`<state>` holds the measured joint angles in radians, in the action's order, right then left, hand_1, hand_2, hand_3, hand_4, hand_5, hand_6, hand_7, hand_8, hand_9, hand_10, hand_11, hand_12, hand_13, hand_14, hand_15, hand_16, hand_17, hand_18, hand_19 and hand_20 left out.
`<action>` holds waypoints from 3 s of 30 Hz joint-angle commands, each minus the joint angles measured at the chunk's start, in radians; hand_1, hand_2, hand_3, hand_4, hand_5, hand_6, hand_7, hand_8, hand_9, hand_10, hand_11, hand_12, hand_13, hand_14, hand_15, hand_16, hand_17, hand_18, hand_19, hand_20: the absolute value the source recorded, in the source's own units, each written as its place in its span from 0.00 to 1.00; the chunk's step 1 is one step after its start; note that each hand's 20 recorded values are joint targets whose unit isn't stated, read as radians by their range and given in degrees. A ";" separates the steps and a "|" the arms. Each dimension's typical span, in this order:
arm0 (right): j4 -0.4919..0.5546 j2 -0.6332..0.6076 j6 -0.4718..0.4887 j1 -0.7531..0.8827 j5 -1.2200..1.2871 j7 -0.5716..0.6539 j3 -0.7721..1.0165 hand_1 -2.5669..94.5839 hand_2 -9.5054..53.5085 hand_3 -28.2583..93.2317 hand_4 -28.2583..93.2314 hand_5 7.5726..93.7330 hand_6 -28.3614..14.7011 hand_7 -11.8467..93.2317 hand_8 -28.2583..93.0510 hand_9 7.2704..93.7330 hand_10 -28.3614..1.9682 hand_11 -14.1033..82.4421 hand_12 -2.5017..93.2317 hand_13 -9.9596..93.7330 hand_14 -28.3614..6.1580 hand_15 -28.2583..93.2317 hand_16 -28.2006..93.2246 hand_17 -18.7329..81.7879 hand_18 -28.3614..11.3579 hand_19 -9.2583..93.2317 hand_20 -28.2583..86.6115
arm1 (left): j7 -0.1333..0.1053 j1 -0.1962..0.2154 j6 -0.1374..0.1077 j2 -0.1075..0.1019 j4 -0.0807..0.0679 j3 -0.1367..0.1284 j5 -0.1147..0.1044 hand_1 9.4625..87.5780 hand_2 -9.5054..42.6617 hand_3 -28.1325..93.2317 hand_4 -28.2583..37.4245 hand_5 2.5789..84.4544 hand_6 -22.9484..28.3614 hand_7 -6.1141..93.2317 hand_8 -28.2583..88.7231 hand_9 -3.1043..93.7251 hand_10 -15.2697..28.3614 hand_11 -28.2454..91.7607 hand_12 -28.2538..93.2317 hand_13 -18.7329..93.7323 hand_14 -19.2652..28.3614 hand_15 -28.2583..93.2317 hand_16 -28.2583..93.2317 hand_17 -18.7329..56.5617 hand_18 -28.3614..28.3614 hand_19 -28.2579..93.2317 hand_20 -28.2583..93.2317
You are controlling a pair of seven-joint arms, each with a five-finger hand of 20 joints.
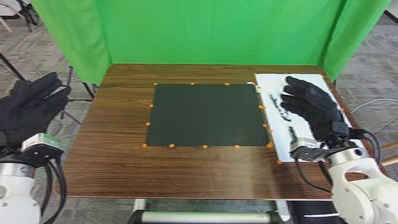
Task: Arrange flowers
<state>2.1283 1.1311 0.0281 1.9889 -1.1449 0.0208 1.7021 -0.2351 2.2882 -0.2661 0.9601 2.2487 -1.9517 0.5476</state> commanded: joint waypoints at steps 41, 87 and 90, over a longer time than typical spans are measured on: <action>0.113 -0.310 -0.078 -0.058 -1.392 0.695 -0.303 0.30 0.00 0.76 0.00 0.56 0.53 0.52 0.10 0.53 0.31 0.72 0.42 0.51 0.20 0.85 0.53 0.37 0.11 0.77 0.51 | -0.036 0.089 -0.076 -0.014 0.019 -0.018 -0.047 0.23 0.37 0.83 0.00 0.49 0.63 0.26 0.14 0.38 0.70 0.44 0.31 0.37 0.76 0.61 0.15 0.16 0.76 0.52 0.31; -0.143 -0.319 0.316 -0.284 -1.173 0.903 -0.522 0.45 0.00 0.79 0.00 0.72 0.50 0.38 0.15 0.64 0.30 0.76 0.56 0.61 0.10 0.88 0.67 0.43 0.00 0.82 0.69 | -0.029 0.112 -0.110 0.012 0.020 -0.023 -0.062 0.23 0.37 0.83 0.00 0.49 0.64 0.28 0.14 0.38 0.71 0.46 0.31 0.37 0.76 0.63 0.14 0.16 0.76 0.52 0.31; -0.172 -0.313 0.309 -0.281 -1.180 0.896 -0.533 0.47 0.00 0.80 0.00 0.73 0.52 0.38 0.15 0.65 0.31 0.76 0.56 0.62 0.11 0.88 0.66 0.44 0.00 0.82 0.69 | -0.025 0.112 -0.109 0.013 0.020 -0.022 -0.057 0.23 0.38 0.83 0.00 0.49 0.64 0.28 0.14 0.38 0.71 0.46 0.31 0.37 0.76 0.63 0.14 0.16 0.76 0.53 0.31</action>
<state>2.0166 0.7987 0.3097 1.6925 -2.3663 0.9064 1.1937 -0.2708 2.3860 -0.3762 0.9620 2.2627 -1.9702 0.4933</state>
